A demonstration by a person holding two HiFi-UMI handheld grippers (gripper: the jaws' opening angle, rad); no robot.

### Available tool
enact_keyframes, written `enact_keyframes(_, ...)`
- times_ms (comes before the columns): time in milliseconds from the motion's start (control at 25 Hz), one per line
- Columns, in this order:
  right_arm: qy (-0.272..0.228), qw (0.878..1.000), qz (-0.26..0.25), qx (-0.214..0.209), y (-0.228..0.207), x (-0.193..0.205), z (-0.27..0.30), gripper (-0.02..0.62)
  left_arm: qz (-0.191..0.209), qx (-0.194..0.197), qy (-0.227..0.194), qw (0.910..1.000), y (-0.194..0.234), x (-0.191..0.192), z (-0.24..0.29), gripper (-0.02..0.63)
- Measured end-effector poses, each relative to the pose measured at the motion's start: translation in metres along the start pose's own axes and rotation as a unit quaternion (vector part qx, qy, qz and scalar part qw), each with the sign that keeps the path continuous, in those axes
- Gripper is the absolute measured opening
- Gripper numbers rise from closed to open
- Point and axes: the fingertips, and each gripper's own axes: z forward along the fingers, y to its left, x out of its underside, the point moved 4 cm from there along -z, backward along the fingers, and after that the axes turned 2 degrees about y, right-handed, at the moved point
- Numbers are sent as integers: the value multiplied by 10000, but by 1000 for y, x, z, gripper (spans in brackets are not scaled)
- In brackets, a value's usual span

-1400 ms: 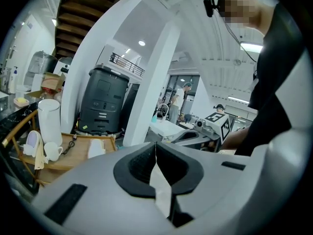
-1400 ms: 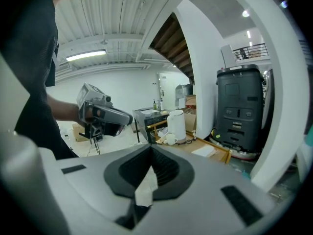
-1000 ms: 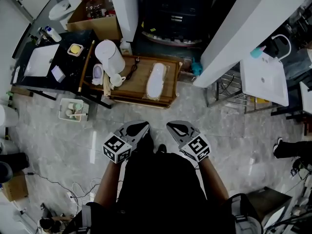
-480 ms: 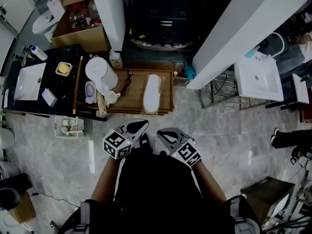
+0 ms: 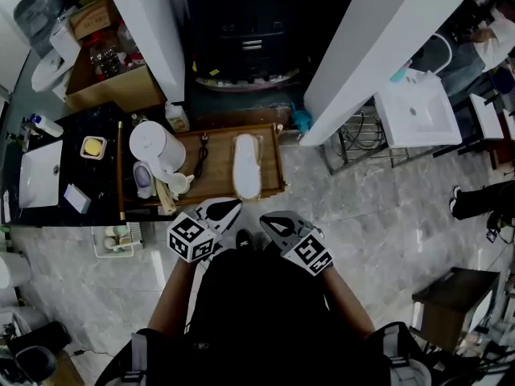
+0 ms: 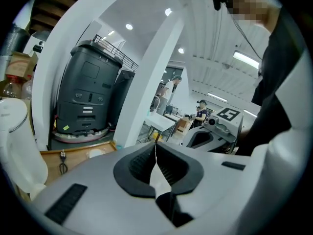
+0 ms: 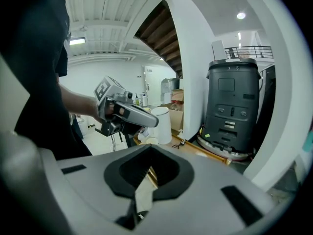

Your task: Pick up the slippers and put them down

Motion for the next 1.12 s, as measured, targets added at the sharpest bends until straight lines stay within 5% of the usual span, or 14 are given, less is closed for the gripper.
enact_keyframes(280, 17, 9998, 155, -104, -25, 0, 10, 9, 56, -37, 165, 9998, 7, -6, 5, 12)
enact_keyframes(520, 104, 9989, 51, -462, -48, -4, 31, 9, -333, -453, 180, 9983, 36, -2, 6, 12)
enact_keyframes(720, 201, 9977, 99, -640, -79, -5, 38, 9, -212, -893, 346, 9952, 60, 4, 24, 12)
enact_keyframes(1120, 498, 9917, 425, -1105, -127, 11, 58, 11, -730, -1014, 576, 9905, 92, 15, 55, 12)
